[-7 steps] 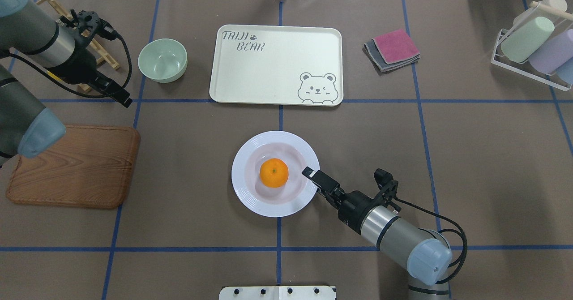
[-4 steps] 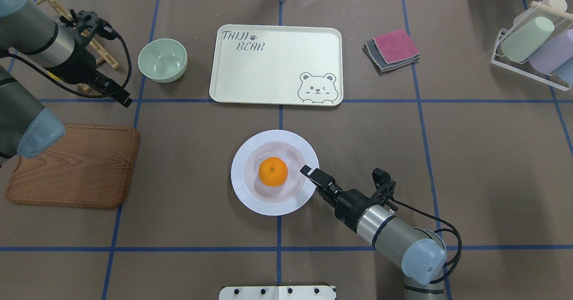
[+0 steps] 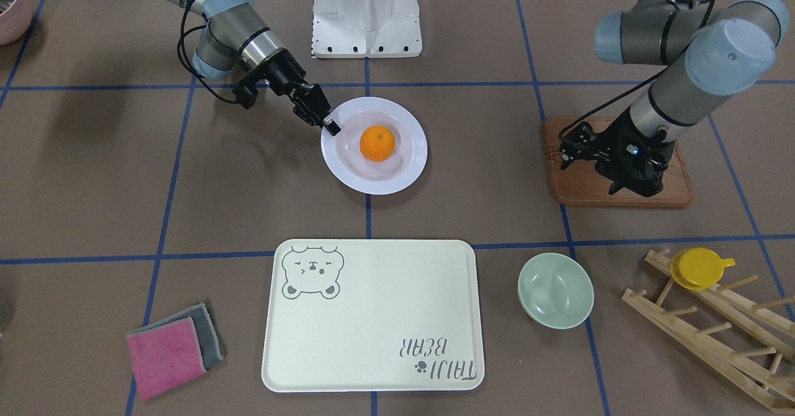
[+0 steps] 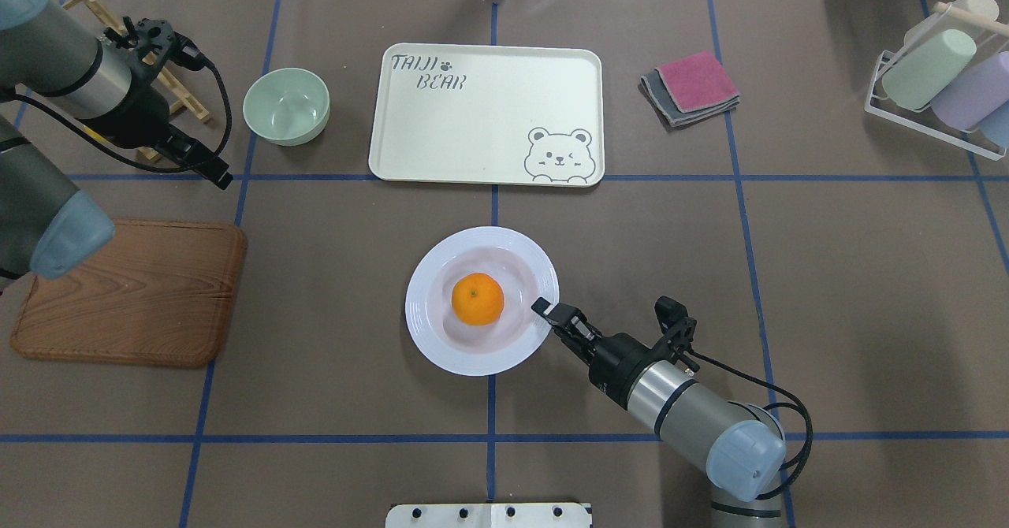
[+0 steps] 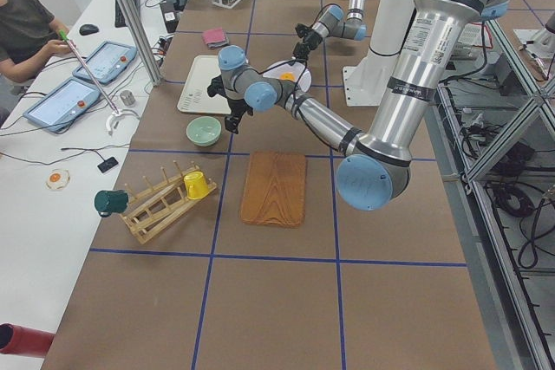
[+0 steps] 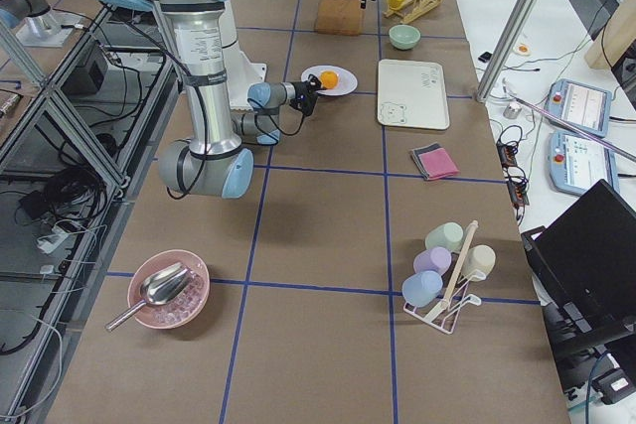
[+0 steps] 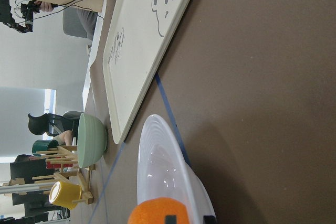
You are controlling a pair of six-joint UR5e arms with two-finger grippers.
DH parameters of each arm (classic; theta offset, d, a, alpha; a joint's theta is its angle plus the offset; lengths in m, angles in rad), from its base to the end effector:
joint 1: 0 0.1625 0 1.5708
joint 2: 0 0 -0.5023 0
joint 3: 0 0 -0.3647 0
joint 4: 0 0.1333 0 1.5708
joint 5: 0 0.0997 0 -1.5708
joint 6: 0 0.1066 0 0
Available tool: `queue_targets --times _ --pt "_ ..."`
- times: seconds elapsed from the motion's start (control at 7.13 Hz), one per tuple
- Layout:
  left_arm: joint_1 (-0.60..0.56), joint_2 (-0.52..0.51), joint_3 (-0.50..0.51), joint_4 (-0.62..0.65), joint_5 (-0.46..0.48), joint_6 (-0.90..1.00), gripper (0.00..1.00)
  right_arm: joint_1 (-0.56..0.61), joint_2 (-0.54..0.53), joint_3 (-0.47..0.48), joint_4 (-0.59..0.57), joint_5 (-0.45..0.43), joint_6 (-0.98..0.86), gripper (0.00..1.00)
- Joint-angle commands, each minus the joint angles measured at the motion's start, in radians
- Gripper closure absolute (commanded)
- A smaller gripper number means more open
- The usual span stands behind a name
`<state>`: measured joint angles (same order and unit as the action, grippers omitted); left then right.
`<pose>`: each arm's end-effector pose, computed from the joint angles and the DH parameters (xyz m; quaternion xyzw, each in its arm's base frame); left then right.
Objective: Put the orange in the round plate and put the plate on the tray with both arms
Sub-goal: 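Grip the plate rim nearest the robot with the right gripper, then slide the plate with the right gripper onto the bear tray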
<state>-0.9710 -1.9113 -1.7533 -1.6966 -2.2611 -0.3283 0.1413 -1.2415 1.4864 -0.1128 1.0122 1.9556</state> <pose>0.2919 -0.5428 0.4590 0.1247 0.4210 0.2276 0.8691 -0.5601 -0.2714 0.4386 0.0925 -0.7398 0.3649 0.5577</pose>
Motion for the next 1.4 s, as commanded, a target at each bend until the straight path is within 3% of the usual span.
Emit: queue_targets --times 0.0,0.7,0.84,1.12,1.26 --pt "0.0 0.0 0.0 0.0 0.0 0.0 0.01 0.004 0.008 0.011 0.002 0.0 -0.003 0.98" --pt "0.0 0.0 -0.003 0.002 0.0 0.0 0.01 0.099 0.071 0.011 0.033 -0.049 0.005 1.0" --pt "0.0 0.011 -0.009 0.0 -0.026 0.005 0.01 0.159 0.108 -0.05 0.028 -0.049 0.034 1.0" --pt "0.0 0.021 -0.027 0.003 -0.026 0.006 0.01 0.242 0.244 -0.276 0.004 -0.053 0.128 1.0" --pt "0.0 0.058 -0.061 0.003 -0.026 0.006 0.01 0.292 0.287 -0.302 -0.113 -0.052 0.235 1.0"
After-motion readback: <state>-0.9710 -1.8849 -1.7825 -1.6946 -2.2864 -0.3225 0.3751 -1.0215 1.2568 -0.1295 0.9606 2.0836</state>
